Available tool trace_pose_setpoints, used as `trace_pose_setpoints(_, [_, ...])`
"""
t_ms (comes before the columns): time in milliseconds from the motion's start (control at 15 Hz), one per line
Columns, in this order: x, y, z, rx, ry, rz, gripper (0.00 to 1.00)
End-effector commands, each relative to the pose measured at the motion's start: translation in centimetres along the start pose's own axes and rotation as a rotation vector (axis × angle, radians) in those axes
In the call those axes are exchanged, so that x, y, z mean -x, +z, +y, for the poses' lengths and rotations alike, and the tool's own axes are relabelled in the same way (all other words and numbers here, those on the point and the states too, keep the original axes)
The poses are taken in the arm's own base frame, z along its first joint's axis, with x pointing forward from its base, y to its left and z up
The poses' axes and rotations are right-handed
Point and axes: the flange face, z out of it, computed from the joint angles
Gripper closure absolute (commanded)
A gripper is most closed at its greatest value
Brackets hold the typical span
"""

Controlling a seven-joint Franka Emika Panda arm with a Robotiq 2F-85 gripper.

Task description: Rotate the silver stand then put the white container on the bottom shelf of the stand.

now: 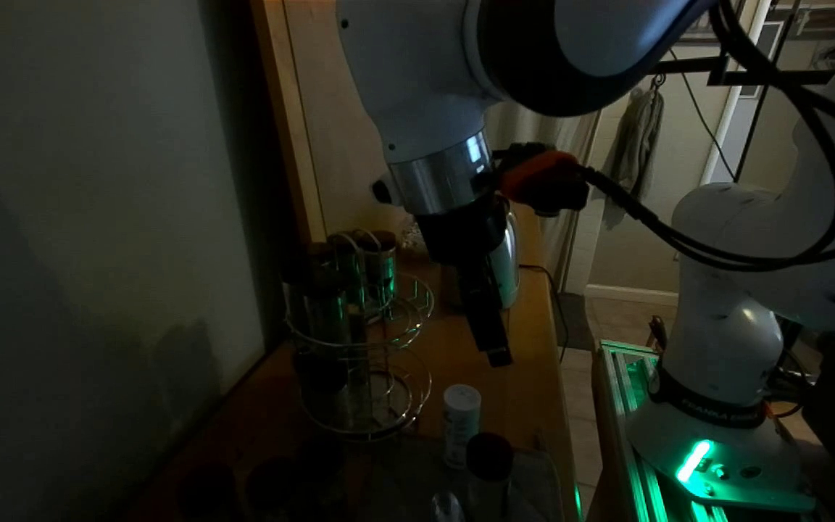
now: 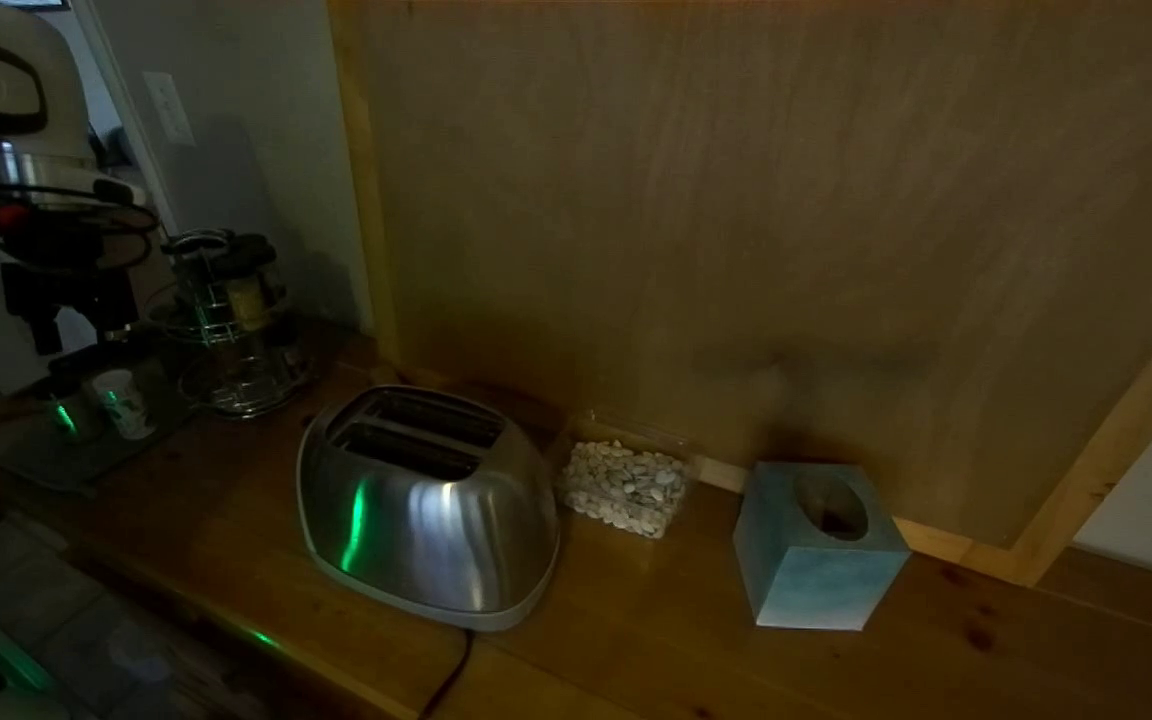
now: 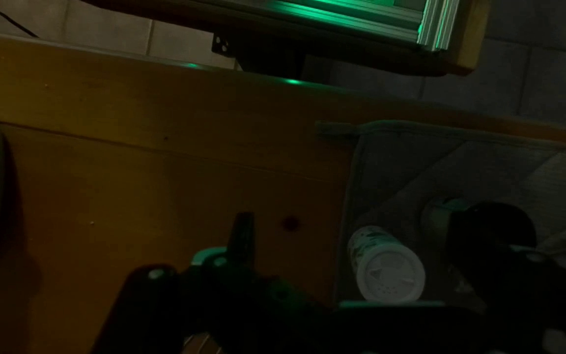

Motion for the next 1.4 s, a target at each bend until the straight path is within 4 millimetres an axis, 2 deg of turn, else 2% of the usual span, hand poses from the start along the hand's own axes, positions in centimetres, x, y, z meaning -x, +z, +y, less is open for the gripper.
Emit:
trace_pose_setpoints(0, [0.7, 1.5, -2.4, -0.015, -0.034, 0.027, 0.0])
trace_pose_setpoints(200, [1.2, 2.4, -3.1, -0.032, -0.021, 0.074, 0.0])
trace_pose_setpoints(600, [0.1, 5.3, -3.3, -0.066, 0.069, 0.131, 0.0])
trace_pose_setpoints(1133, [-0.9, 5.7, -2.6, -0.083, 0.173, 0.227, 0.0])
trace_pose_setpoints(1200, [-1.0, 5.8, -2.6, -0.084, 0.18, 0.225, 0.25])
trace_pose_setpoints(1267, [-1.1, 5.9, -2.6, -0.08, 0.189, 0.222, 0.26])
trace_pose_setpoints(1333, [-1.1, 5.9, -2.6, -0.081, 0.193, 0.22, 0.32])
